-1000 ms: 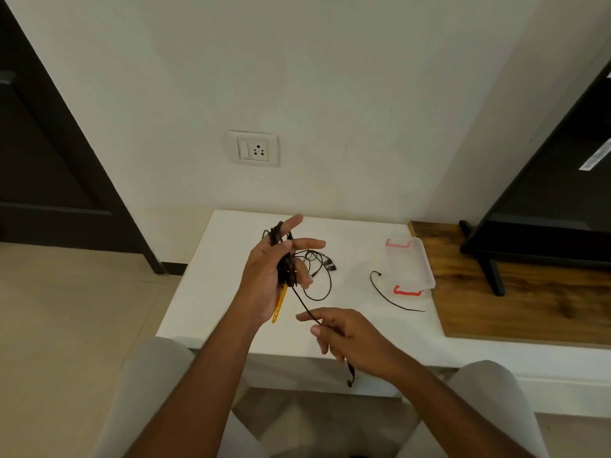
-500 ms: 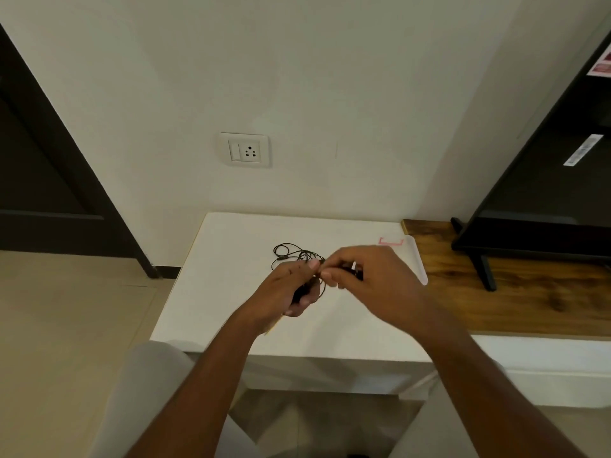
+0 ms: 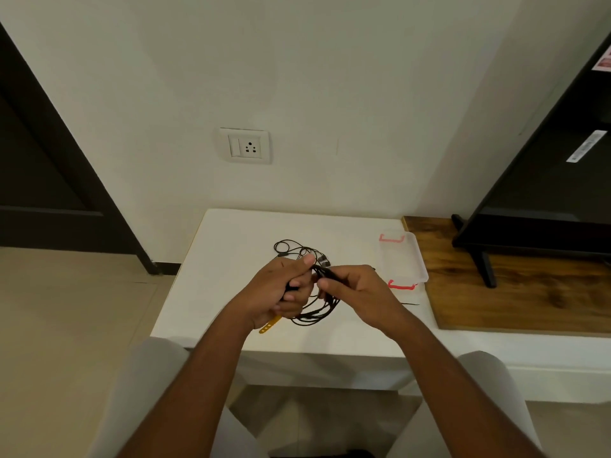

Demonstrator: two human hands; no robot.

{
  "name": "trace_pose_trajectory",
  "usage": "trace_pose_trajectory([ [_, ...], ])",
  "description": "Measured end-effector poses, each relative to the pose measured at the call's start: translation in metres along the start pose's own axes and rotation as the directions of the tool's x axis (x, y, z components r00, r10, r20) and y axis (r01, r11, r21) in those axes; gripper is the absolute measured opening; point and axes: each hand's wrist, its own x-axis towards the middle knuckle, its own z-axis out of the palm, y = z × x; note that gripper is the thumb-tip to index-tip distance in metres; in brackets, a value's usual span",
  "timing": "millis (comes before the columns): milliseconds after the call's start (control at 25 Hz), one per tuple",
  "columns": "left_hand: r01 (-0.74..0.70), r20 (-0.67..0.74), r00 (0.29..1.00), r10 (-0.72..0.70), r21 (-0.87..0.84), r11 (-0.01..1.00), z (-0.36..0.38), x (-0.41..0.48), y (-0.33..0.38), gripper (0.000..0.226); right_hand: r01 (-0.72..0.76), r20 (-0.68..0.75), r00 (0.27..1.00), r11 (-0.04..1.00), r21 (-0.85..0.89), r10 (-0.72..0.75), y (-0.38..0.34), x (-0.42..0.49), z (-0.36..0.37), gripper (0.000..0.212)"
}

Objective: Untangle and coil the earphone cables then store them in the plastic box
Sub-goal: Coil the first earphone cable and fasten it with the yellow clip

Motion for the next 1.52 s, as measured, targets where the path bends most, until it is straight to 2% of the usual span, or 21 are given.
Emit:
trace_pose_trajectory([
  [80,-0.024,-0.084,0.996,0.027,0.045,0.999,-0.001,0.003,-0.001,0.044,-0.016,-0.116,0.993,1.0,0.023,0.018,0.003,0.001,0.001,0.014],
  [160,-0.049,-0.134,0.989,0.057,0.064,0.997,0.0,0.008,-0.005,0.038,-0.048,-0.173,0.982,0.988,0.146,0.073,0.005,-0.001,0.001,0.017],
  [280,-0.068,-0.144,0.987,0.076,0.06,0.996,-0.001,0.012,-0.01,0.03,-0.123,-0.128,0.972,0.892,0.435,0.197,0.006,-0.003,0.006,0.027],
  [400,-0.05,-0.136,0.989,0.054,0.036,0.998,-0.003,0.012,-0.012,0.025,-0.144,-0.107,0.961,0.793,0.592,0.255,0.008,-0.002,0.008,0.031],
  [520,-0.025,-0.152,0.988,0.033,0.055,0.998,-0.006,0.013,-0.013,0.02,-0.153,-0.138,0.942,0.757,0.635,0.306,0.011,-0.001,0.012,0.029],
  [800,0.078,-0.134,0.989,-0.06,0.128,0.989,-0.005,0.012,-0.012,0.013,-0.188,-0.216,0.909,0.814,0.549,0.356,0.013,0.002,0.011,0.028],
  [840,0.069,-0.122,0.991,-0.058,0.085,0.994,-0.003,0.013,-0.012,0.015,-0.176,-0.233,0.905,0.811,0.558,0.357,0.012,0.002,0.011,0.028],
  [960,0.002,-0.082,0.996,-0.021,-0.229,0.973,0.009,0.019,-0.017,0.023,-0.076,-0.318,0.879,0.763,0.642,0.356,0.011,0.002,0.018,0.028],
  [1000,-0.019,-0.077,0.997,-0.003,-0.281,0.96,0.013,0.021,-0.019,0.027,-0.046,-0.339,0.861,0.722,0.69,0.379,0.012,0.001,0.022,0.028],
  [1080,-0.024,-0.081,0.997,0.005,-0.238,0.971,0.018,0.024,-0.021,0.028,-0.05,-0.324,0.843,0.663,0.747,0.428,0.016,-0.006,0.027,0.029],
  [1120,-0.004,-0.081,0.997,-0.01,-0.178,0.984,0.018,0.024,-0.022,0.027,-0.104,-0.297,0.847,0.685,0.721,0.441,0.02,-0.011,0.028,0.027],
  [1200,0.076,-0.032,0.997,-0.076,-0.016,0.997,0.014,0.022,-0.021,0.025,-0.249,-0.276,0.872,0.853,0.459,0.403,0.032,-0.022,0.024,0.015],
  [1240,0.121,0.013,0.992,-0.122,0.074,0.99,0.012,0.021,-0.02,0.023,-0.28,-0.262,0.898,0.917,0.283,0.355,0.037,-0.026,0.02,0.021],
  [1320,0.203,0.063,0.973,-0.22,0.203,0.958,0.009,0.018,-0.02,0.021,-0.22,-0.17,0.959,0.974,0.049,0.225,0.039,-0.026,0.013,0.043],
  [1400,0.262,0.05,0.957,-0.284,0.266,0.928,0.009,0.017,-0.019,0.016,-0.146,-0.078,0.986,0.989,-0.021,0.144,0.034,-0.024,0.01,0.045],
  [1520,0.305,-0.016,0.949,-0.315,0.293,0.906,0.008,0.014,-0.019,0.005,-0.107,-0.099,0.989,0.994,0.004,0.106,0.033,-0.022,0.008,0.035],
])
